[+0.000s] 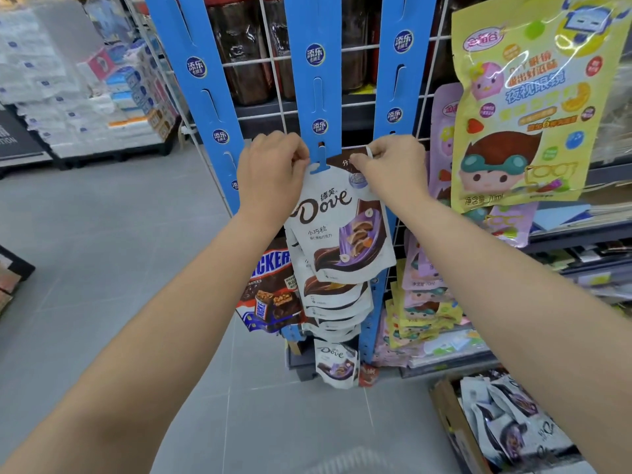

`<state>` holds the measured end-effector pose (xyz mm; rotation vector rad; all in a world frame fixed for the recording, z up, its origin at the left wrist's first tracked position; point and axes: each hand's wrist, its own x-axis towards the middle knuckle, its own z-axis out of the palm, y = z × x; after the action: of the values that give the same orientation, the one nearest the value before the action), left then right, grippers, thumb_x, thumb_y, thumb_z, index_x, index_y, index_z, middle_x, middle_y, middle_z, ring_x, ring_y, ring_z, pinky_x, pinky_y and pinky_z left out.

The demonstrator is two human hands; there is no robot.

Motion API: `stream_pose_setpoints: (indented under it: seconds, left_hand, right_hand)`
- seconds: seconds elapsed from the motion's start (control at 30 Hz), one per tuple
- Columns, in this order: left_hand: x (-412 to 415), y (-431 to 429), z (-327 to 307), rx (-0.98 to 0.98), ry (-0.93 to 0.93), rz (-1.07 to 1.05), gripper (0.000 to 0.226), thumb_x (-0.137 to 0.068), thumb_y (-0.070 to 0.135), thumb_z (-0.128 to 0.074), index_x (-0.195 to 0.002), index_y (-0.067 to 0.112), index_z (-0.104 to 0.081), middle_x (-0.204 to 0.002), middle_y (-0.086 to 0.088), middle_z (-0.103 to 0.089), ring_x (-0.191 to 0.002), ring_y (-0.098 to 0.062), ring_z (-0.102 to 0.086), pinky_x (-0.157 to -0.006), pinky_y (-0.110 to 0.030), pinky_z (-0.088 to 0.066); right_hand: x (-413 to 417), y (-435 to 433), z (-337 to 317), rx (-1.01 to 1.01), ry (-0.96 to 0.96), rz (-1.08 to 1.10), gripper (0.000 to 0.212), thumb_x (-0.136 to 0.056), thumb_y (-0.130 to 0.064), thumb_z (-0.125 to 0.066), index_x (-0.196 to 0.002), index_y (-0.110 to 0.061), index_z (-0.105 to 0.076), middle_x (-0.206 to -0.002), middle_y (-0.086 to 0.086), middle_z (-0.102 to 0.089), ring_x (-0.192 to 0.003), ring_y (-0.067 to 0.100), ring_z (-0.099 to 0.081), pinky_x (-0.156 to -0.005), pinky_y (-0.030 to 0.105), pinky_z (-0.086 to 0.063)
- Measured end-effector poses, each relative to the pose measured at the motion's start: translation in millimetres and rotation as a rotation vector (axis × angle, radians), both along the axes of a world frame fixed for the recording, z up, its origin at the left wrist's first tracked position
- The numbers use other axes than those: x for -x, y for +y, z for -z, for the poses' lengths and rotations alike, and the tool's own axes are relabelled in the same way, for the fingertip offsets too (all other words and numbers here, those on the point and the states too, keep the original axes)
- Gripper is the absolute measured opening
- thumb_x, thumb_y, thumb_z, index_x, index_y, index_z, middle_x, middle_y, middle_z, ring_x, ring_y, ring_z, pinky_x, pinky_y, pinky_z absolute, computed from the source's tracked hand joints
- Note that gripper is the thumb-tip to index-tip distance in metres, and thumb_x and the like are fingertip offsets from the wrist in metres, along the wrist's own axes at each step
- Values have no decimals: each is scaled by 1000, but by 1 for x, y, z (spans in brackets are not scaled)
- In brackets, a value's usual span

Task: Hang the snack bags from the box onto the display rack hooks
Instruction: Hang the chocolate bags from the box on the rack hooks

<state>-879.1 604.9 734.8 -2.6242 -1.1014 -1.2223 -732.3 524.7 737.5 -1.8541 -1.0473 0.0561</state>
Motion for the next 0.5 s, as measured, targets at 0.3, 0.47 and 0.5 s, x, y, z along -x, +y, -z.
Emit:
stream_pose_setpoints:
  seconds: [0.3,0.47,0.5]
  left_hand:
    - [-14,-35,28,-3,-31,267,14,-82,19,-50,-82,13,-63,-80,-1,-63,-63,-10,-48,-54,-29,-43]
    - [-52,-66,56,251,318,600,15,-84,19,-53,-92,12,-65,-83,-2,-63,-75,-22,-60,-64,-34,-47]
    - [-61,-74,63,302,396,652,13,-86,17,-55,-94,13,-64,-85,0,-63,-78,-21,-60,-66,-35,-48]
  right_hand:
    - [-6,-30,28,134,91,-54,28,-86,-18,-61,-73,6,-67,-73,23,-68,-56,31,-62,-60,39,-54]
    - [-20,-79,61,204,218,4,13,-86,-10,-60,-83,-11,-73,-64,-7,-59,-48,3,-54,-53,25,-47]
    - [-25,-91,70,257,228,11,14,-86,-9,-59,-85,-11,-73,-62,-7,-57,-52,5,-54,-55,24,-46]
